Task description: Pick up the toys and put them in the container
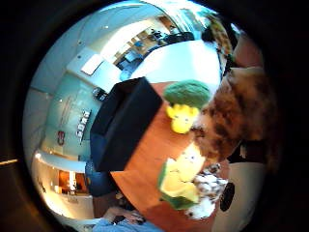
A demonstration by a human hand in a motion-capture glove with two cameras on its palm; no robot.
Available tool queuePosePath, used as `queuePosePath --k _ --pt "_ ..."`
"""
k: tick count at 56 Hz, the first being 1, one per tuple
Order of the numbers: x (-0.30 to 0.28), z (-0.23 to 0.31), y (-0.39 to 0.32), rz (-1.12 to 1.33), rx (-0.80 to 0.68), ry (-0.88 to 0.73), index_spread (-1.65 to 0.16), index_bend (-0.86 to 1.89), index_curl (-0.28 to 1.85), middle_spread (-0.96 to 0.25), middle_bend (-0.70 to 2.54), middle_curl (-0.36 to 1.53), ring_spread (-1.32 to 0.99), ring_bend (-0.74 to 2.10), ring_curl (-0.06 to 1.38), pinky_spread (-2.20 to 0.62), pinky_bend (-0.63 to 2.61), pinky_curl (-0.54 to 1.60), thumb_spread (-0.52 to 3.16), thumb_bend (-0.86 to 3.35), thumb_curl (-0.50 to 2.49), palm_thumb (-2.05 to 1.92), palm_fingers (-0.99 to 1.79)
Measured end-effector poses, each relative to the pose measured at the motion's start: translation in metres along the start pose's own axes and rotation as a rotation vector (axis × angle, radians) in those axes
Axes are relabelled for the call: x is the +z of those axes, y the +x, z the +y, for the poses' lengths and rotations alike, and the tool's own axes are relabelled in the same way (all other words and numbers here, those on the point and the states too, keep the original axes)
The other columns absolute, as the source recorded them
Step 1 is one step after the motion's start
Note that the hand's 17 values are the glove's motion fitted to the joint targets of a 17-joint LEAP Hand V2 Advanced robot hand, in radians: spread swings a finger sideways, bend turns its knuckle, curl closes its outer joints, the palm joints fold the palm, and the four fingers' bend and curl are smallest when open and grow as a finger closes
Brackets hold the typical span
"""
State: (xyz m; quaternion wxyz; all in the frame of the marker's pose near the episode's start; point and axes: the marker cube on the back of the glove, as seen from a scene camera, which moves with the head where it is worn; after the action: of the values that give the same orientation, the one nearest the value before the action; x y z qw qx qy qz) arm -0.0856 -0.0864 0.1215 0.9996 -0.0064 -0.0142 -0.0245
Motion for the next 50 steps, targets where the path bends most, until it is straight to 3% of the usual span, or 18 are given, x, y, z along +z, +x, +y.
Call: queuePosePath --k 14,26,37,41,44,46,50 --pt "-0.015 -0.041 -0.181 -0.064 -0.244 -0.004 -0.31 0.18 0.31 -0.13 0.37 0.44 -0.24 0.93 0.46 -0.36 1.12 0.47 1.61 0.95 0.53 0.68 0.91" --pt "0.009 -0.036 -0.309 -0.083 -0.438 -0.075 -0.31 0.18 0.34 -0.13 0.36 0.48 -0.25 0.93 0.47 -0.36 1.12 0.48 1.60 1.01 0.56 0.64 0.91" --pt "0.031 -0.027 -0.341 -0.076 -0.463 -0.195 -0.31 0.17 0.36 -0.13 0.36 0.52 -0.24 0.93 0.48 -0.36 1.14 0.48 1.59 1.05 0.57 0.59 0.91" --pt "0.032 -0.024 -0.327 -0.062 -0.451 -0.305 -0.32 0.05 0.31 -0.12 0.31 0.52 -0.24 0.96 0.49 -0.36 1.19 0.50 1.61 1.02 0.54 0.49 0.72" --pt "0.028 -0.025 -0.316 -0.067 -0.448 -0.330 -0.32 0.11 0.33 -0.08 0.21 0.51 -0.20 0.79 0.49 -0.31 1.20 0.53 1.62 0.88 0.42 0.18 0.11" --pt "0.024 -0.026 -0.306 -0.081 -0.441 -0.326 -0.33 0.20 0.36 -0.06 0.17 0.50 -0.16 0.65 0.46 -0.24 1.17 0.52 1.60 0.78 0.35 0.00 -0.10" --pt "0.012 -0.027 -0.278 -0.090 -0.412 -0.327 -0.34 0.21 0.33 -0.04 0.18 0.46 -0.13 0.52 0.37 -0.14 1.02 0.43 1.55 0.63 0.28 -0.15 -0.10"
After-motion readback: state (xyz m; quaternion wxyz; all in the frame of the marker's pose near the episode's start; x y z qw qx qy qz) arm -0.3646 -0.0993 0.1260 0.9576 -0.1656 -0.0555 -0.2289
